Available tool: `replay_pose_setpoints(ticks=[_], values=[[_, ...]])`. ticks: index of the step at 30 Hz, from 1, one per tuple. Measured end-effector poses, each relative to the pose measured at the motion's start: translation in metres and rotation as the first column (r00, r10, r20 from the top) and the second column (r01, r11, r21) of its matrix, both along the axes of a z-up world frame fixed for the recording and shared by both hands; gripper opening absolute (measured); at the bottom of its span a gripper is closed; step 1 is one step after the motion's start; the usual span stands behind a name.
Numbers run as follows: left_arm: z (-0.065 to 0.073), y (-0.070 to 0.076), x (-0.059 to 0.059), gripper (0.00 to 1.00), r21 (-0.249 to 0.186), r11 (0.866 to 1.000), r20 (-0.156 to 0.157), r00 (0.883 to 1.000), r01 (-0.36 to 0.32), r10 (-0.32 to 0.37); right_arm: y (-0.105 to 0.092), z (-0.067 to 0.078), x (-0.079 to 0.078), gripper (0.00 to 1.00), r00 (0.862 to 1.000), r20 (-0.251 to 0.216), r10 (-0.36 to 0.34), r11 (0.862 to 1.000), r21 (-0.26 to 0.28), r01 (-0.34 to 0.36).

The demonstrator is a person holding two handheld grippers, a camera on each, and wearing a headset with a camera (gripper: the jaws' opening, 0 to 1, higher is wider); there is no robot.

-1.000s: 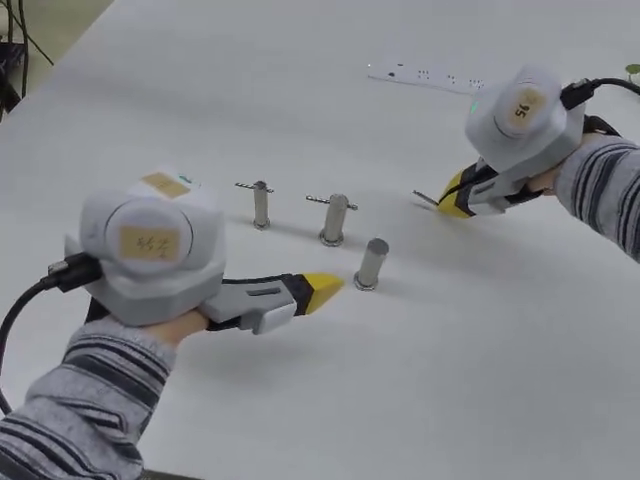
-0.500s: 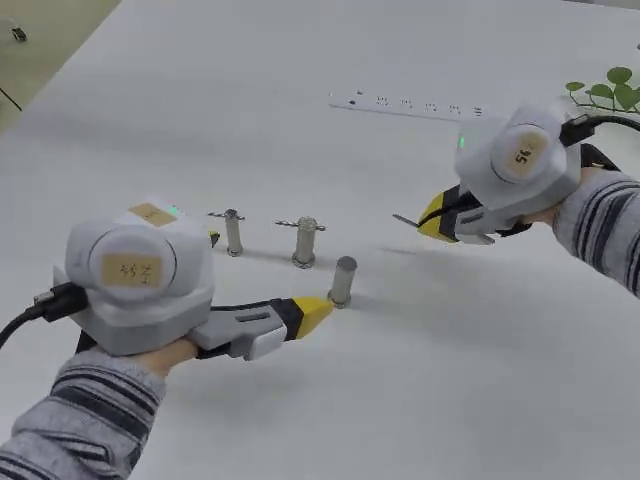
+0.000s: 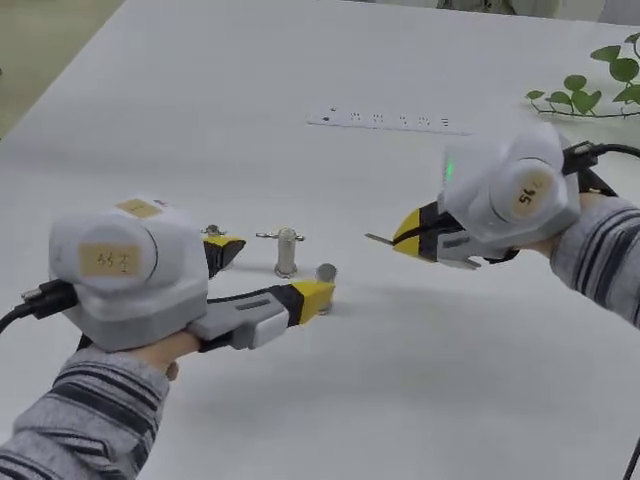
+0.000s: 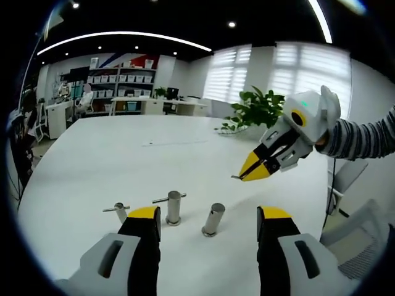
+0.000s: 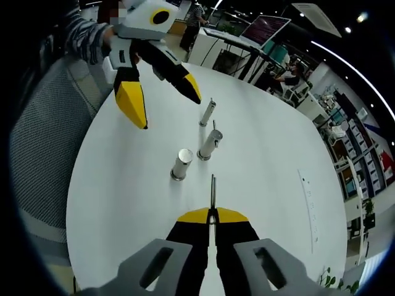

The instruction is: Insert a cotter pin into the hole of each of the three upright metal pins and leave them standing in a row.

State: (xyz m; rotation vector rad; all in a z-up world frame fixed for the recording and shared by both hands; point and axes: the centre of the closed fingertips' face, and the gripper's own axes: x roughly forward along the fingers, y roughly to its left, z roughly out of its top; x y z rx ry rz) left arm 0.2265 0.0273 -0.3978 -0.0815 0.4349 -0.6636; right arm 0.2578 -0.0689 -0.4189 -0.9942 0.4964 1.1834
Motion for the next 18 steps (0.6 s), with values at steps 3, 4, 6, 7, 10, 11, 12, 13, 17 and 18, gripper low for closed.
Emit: replay_pose_setpoints(ticks=[3, 4, 6, 7, 10, 11, 12, 13, 17, 18], values=[[0.000, -0.006, -0.003, 0.55, -0.011, 1.000, -0.013, 1.000, 0.017, -0.017, 0.004, 0.004, -0.008, 0.00, 1.000, 0.012, 0.012, 1.000, 0.021, -0.013], [0.000, -0.007, -0.004, 0.53, -0.015, 1.000, -0.018, 1.000, 0.021, -0.021, 0.005, 0.004, -0.010, 0.00, 1.000, 0.013, 0.017, 1.000, 0.025, -0.017], [0.001, -0.012, -0.006, 0.50, -0.029, 0.999, -0.024, 0.999, 0.032, -0.033, 0.007, 0.006, -0.015, 0.00, 0.999, 0.022, 0.026, 0.999, 0.033, -0.027], [0.001, -0.015, -0.008, 0.49, -0.046, 0.998, -0.033, 0.999, 0.038, -0.040, 0.008, 0.006, -0.016, 0.00, 0.999, 0.024, 0.031, 0.999, 0.035, -0.032], [0.001, -0.022, -0.011, 0.45, -0.073, 0.996, -0.058, 0.997, 0.050, -0.054, 0.011, 0.007, -0.023, 0.00, 0.998, 0.031, 0.052, 0.997, 0.051, -0.054], [0.002, -0.025, -0.012, 0.43, -0.084, 0.995, -0.059, 0.996, 0.057, -0.063, 0.013, 0.007, -0.027, 0.00, 0.997, 0.034, 0.069, 0.996, 0.052, -0.071], [0.003, -0.027, -0.013, 0.41, -0.092, 0.994, -0.063, 0.996, 0.061, -0.067, 0.015, 0.007, -0.029, 0.00, 0.996, 0.041, 0.080, 0.995, 0.054, -0.082], [0.004, -0.029, -0.013, 0.39, -0.099, 0.993, -0.065, 0.995, 0.068, -0.075, 0.017, 0.006, -0.032, 0.00, 0.994, 0.049, 0.099, 0.993, 0.052, -0.101], [0.003, -0.037, -0.017, 0.31, -0.111, 0.990, -0.075, 0.992, 0.091, -0.100, 0.023, 0.007, -0.040, 0.00, 0.988, 0.065, 0.137, 0.989, 0.050, -0.140], [0.003, -0.039, -0.019, 0.29, -0.117, 0.989, -0.082, 0.991, 0.093, -0.103, 0.025, 0.007, -0.043, 0.00, 0.987, 0.065, 0.146, 0.987, 0.054, -0.150]])
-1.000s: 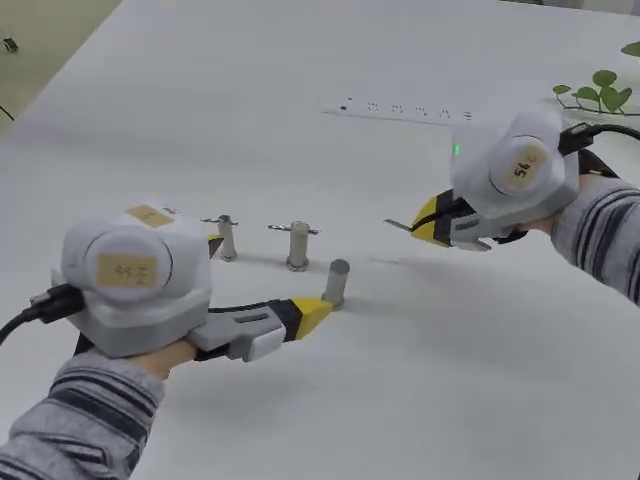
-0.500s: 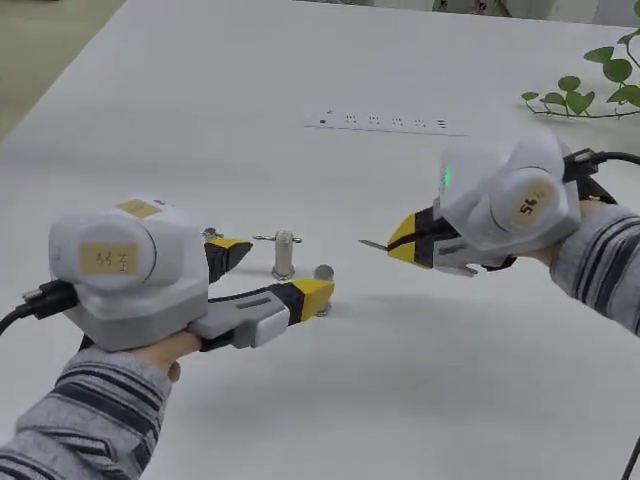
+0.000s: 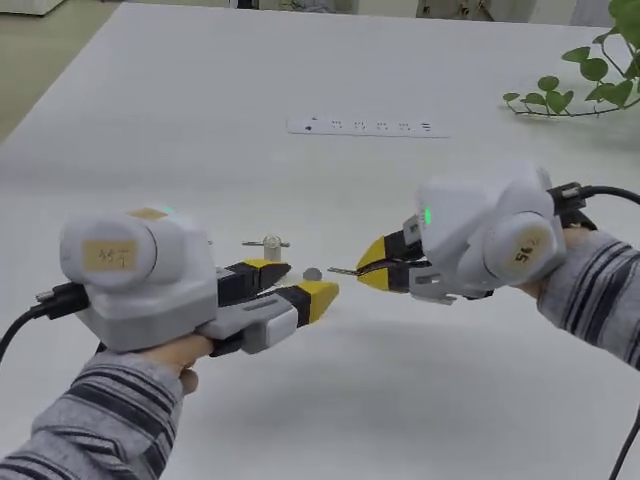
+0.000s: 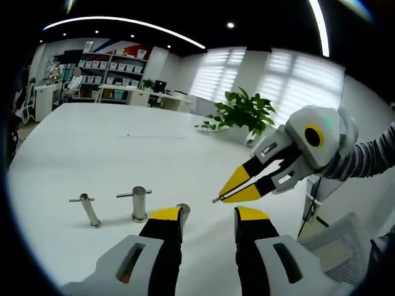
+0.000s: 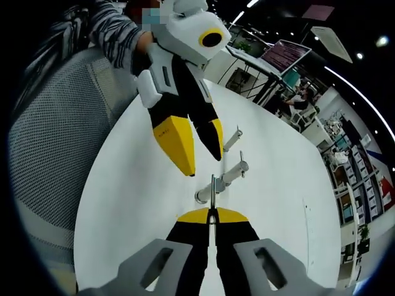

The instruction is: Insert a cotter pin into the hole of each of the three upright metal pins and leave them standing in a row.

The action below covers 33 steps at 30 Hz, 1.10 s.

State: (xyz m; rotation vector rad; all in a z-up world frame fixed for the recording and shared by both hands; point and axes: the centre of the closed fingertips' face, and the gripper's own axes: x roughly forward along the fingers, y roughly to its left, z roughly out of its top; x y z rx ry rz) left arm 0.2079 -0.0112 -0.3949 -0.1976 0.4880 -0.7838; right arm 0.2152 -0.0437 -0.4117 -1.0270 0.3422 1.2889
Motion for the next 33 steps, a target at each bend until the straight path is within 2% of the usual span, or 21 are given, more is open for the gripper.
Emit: replay_pose_setpoints(ticks=[6, 9, 11, 19, 21, 24, 25, 27, 31, 33], values=[[0.002, -0.007, -0.003, 0.21, -0.038, 0.999, -0.021, 1.000, 0.007, -0.008, 0.008, 0.004, -0.006, 0.00, 1.000, 0.009, 0.026, 1.000, 0.015, -0.026], [0.004, -0.009, -0.003, 0.15, -0.082, 0.997, -0.048, 0.999, -0.007, 0.003, 0.011, 0.005, -0.008, 0.00, 0.999, 0.013, 0.041, 0.999, 0.016, -0.041], [0.004, -0.009, -0.002, 0.13, -0.098, 0.995, -0.053, 0.999, -0.015, 0.010, 0.014, 0.006, -0.009, 0.00, 0.999, 0.015, 0.045, 0.999, 0.020, -0.045], [0.004, -0.006, 0.000, 0.00, -0.126, 0.991, -0.066, 0.997, -0.043, 0.035, 0.019, 0.009, -0.011, 0.00, 0.999, 0.014, 0.052, 0.998, 0.033, -0.052], [0.005, -0.006, 0.000, 0.00, -0.134, 0.990, -0.068, 0.997, -0.041, 0.032, 0.020, 0.010, -0.011, 0.00, 0.998, 0.017, 0.053, 0.998, 0.034, -0.053], [0.006, -0.006, -0.001, 0.00, -0.138, 0.990, -0.062, 0.998, -0.035, 0.027, 0.021, 0.011, -0.011, 0.00, 0.999, 0.008, 0.043, 0.998, 0.045, -0.044], [0.005, -0.005, -0.001, 0.00, -0.124, 0.992, -0.047, 0.999, -0.023, 0.018, 0.021, 0.011, -0.011, 0.00, 0.999, 0.008, 0.043, 0.998, 0.046, -0.043], [0.006, -0.006, -0.002, 0.00, -0.118, 0.993, -0.040, 0.999, -0.014, 0.009, 0.022, 0.011, -0.012, 0.00, 0.999, 0.007, 0.041, 0.998, 0.046, -0.042], [0.009, -0.006, -0.003, 0.00, -0.077, 0.997, 0.021, 1.000, 0.020, -0.019, 0.022, 0.013, -0.010, 0.00, 1.000, -0.002, 0.025, 0.998, 0.058, -0.025], [0.011, -0.007, -0.005, 0.00, -0.061, 0.997, 0.043, 0.998, 0.044, -0.041, 0.018, 0.011, -0.008, 0.00, 1.000, -0.011, 0.011, 0.999, 0.044, -0.011]])
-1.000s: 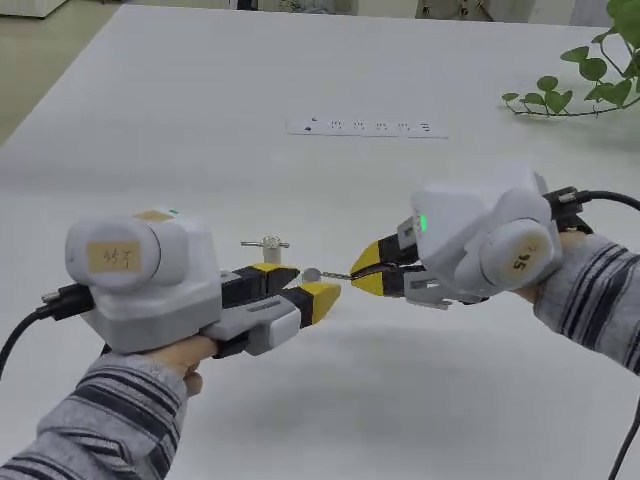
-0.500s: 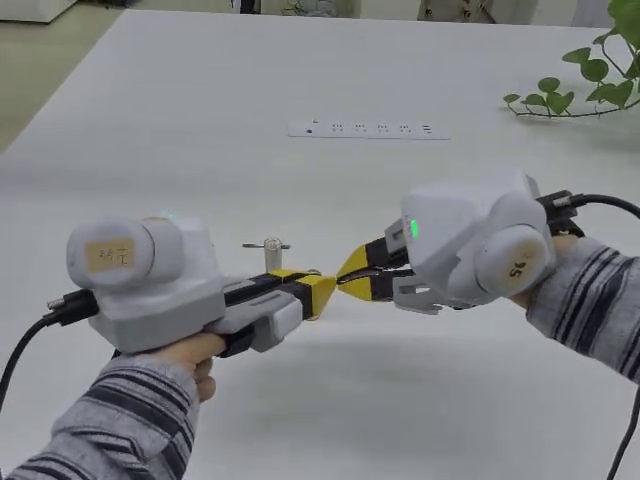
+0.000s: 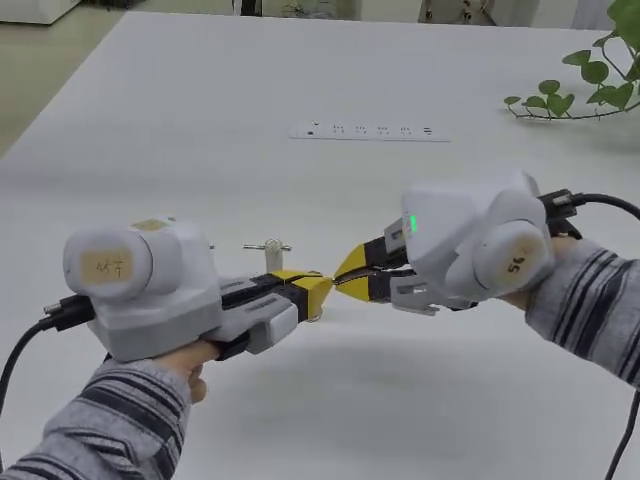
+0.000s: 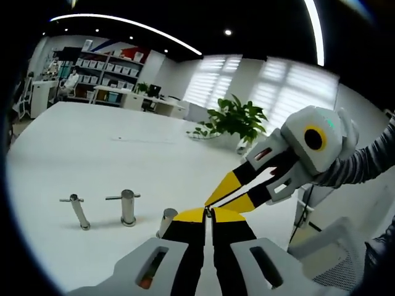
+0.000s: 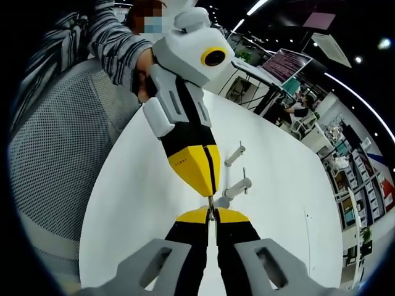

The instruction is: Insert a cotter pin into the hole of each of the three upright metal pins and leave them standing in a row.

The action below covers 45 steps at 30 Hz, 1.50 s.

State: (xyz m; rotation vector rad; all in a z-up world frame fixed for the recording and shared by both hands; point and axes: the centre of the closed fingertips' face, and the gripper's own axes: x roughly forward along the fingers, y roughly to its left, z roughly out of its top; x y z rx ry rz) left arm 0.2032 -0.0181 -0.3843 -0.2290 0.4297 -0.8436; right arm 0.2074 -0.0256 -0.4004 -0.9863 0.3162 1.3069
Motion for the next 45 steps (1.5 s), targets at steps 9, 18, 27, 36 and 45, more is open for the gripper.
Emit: replay_pose_setpoints(ticks=[9, 18, 27, 36, 45], values=[[0.005, -0.006, -0.010, 0.00, 0.100, 0.985, 0.112, 0.982, 0.141, -0.152, -0.006, -0.001, -0.005, 0.02, 0.996, -0.090, 0.000, 1.000, 0.022, 0.002], [-0.002, -0.008, -0.022, 0.00, 0.177, 0.954, 0.128, 0.956, 0.240, -0.265, -0.007, -0.009, -0.019, 0.00, 0.986, -0.161, 0.036, 0.999, -0.007, -0.038], [-0.005, -0.008, -0.023, 0.00, 0.207, 0.946, 0.138, 0.950, 0.249, -0.280, -0.007, -0.009, -0.023, 0.00, 0.986, -0.156, 0.058, 0.998, -0.031, -0.063], [-0.010, -0.006, -0.012, 0.07, 0.232, 0.953, 0.145, 0.962, 0.194, -0.231, -0.010, -0.009, -0.017, 0.00, 0.991, -0.133, 0.034, 0.998, -0.045, -0.041], [-0.023, 0.003, 0.003, 0.22, 0.265, 0.960, 0.155, 0.979, 0.086, -0.131, -0.021, -0.019, 0.002, 0.00, 0.991, -0.114, -0.066, 0.995, -0.081, 0.057]])
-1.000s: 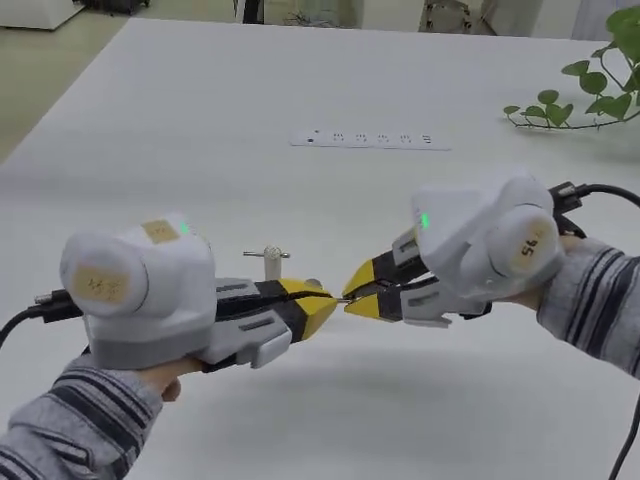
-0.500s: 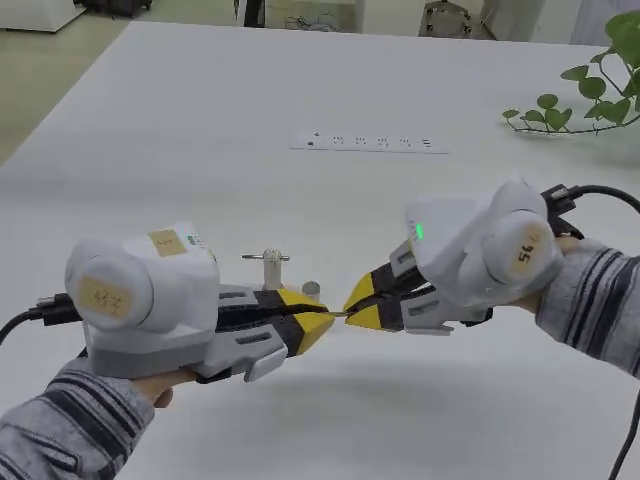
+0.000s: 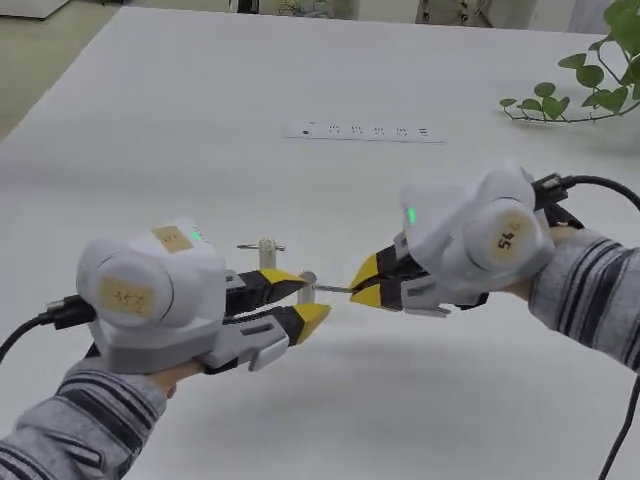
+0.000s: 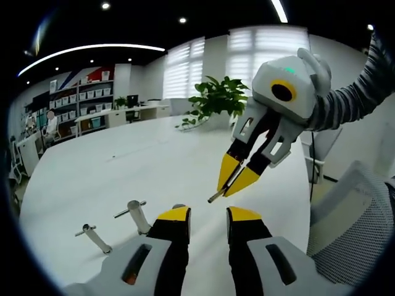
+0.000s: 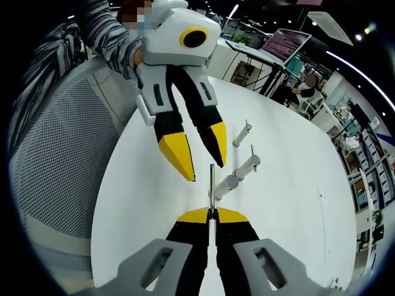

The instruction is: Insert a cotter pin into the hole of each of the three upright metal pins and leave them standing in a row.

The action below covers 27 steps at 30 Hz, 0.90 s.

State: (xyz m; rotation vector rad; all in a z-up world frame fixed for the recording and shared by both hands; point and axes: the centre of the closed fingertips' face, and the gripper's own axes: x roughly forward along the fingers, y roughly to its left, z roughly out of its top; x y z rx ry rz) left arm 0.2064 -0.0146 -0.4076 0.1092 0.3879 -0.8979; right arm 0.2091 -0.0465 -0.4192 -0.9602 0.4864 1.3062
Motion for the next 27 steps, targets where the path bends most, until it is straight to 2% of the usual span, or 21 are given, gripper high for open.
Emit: replay_pose_setpoints(ticks=[4, 7, 11, 14, 15, 17, 18, 27], values=[[-0.005, 0.003, 0.007, 0.27, 0.016, 0.999, 0.018, 0.999, -0.044, 0.044, -0.003, -0.005, 0.006, 0.00, 1.000, 0.005, -0.028, 1.000, -0.011, 0.028], [-0.010, 0.005, 0.013, 0.29, 0.017, 0.996, 0.020, 0.996, -0.082, 0.081, -0.005, -0.009, 0.012, 0.00, 0.999, 0.010, -0.053, 0.998, -0.017, 0.053], [-0.019, 0.007, 0.021, 0.30, 0.041, 0.992, 0.014, 0.992, -0.123, 0.123, -0.009, -0.017, 0.018, 0.00, 0.997, 0.018, -0.072, 0.997, -0.037, 0.072], [-0.026, 0.010, 0.026, 0.29, 0.049, 0.988, 0.001, 0.989, -0.148, 0.148, -0.010, -0.022, 0.022, 0.00, 0.996, 0.012, -0.087, 0.995, -0.043, 0.088], [-0.028, 0.009, 0.027, 0.28, 0.042, 0.987, -0.018, 0.988, -0.155, 0.156, -0.011, -0.024, 0.023, 0.00, 0.996, 0.015, -0.093, 0.995, -0.047, 0.093], [-0.032, 0.008, 0.029, 0.27, -0.002, 0.985, -0.063, 0.983, -0.174, 0.174, -0.013, -0.028, 0.026, 0.00, 0.996, 0.029, -0.087, 0.994, -0.063, 0.089], [-0.034, 0.009, 0.031, 0.27, 0.006, 0.985, -0.057, 0.983, -0.175, 0.175, -0.013, -0.029, 0.027, 0.00, 0.996, 0.030, -0.087, 0.994, -0.067, 0.089], [-0.055, 0.005, 0.039, 0.23, 0.051, 0.982, -0.085, 0.979, -0.183, 0.186, -0.011, -0.039, 0.033, 0.00, 0.996, 0.036, -0.087, 0.992, -0.084, 0.090]])
